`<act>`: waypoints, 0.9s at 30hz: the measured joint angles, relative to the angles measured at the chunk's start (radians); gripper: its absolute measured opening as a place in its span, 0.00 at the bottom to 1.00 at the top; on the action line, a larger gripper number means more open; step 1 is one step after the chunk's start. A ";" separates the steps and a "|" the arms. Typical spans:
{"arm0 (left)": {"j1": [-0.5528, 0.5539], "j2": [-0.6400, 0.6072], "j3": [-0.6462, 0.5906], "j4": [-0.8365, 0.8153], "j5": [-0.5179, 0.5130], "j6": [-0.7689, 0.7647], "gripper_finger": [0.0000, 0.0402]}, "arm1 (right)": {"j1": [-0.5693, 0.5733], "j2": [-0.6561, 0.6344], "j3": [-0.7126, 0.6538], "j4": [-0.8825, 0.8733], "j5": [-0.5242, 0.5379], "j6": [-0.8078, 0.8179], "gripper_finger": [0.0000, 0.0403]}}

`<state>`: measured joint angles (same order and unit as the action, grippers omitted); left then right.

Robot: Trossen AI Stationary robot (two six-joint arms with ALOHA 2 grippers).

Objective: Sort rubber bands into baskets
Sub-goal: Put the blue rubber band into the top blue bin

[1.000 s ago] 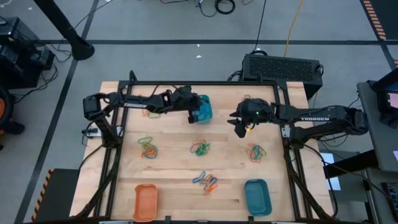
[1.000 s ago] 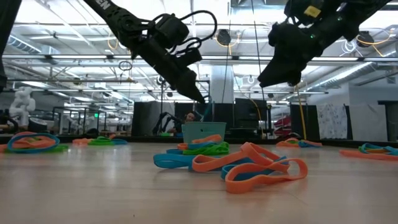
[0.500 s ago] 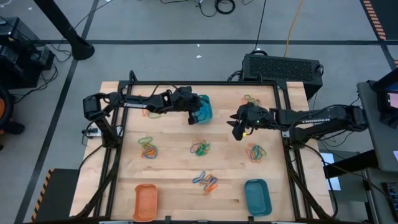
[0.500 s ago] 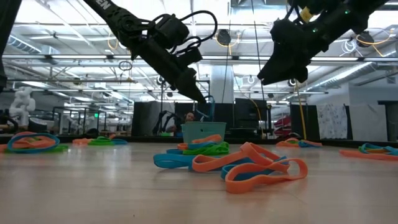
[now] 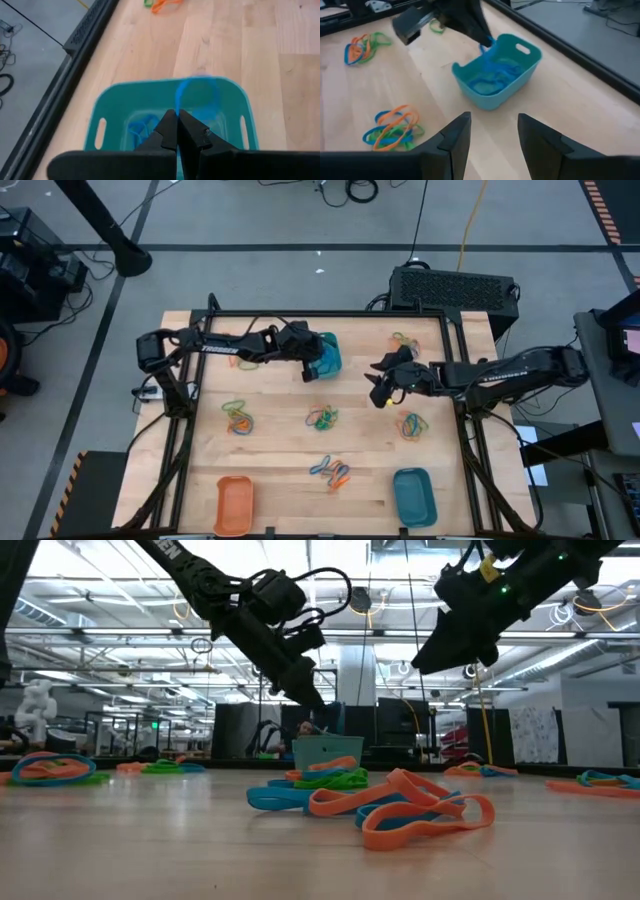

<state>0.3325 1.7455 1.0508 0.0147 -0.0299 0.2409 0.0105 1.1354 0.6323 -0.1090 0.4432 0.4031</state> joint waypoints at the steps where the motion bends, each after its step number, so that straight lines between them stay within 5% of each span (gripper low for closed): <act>1: 0.000 0.006 0.000 -0.003 0.000 0.000 0.00 | 0.004 0.012 0.000 0.014 -0.004 -0.001 0.39; 6: 0.000 0.016 0.000 0.000 -0.005 0.000 0.03 | 0.016 0.056 0.000 0.076 -0.005 -0.031 0.39; 22: 0.005 0.016 0.000 -0.008 -0.027 -0.025 0.32 | 0.018 0.056 0.000 0.082 -0.031 -0.048 0.39; 27: 0.005 -0.102 -0.002 -0.151 -0.028 0.001 0.38 | 0.026 0.056 0.000 0.062 -0.031 -0.049 0.39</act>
<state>0.3378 1.6438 1.0492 -0.1367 -0.0578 0.2417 0.0367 1.1915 0.6319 -0.0466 0.4126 0.3546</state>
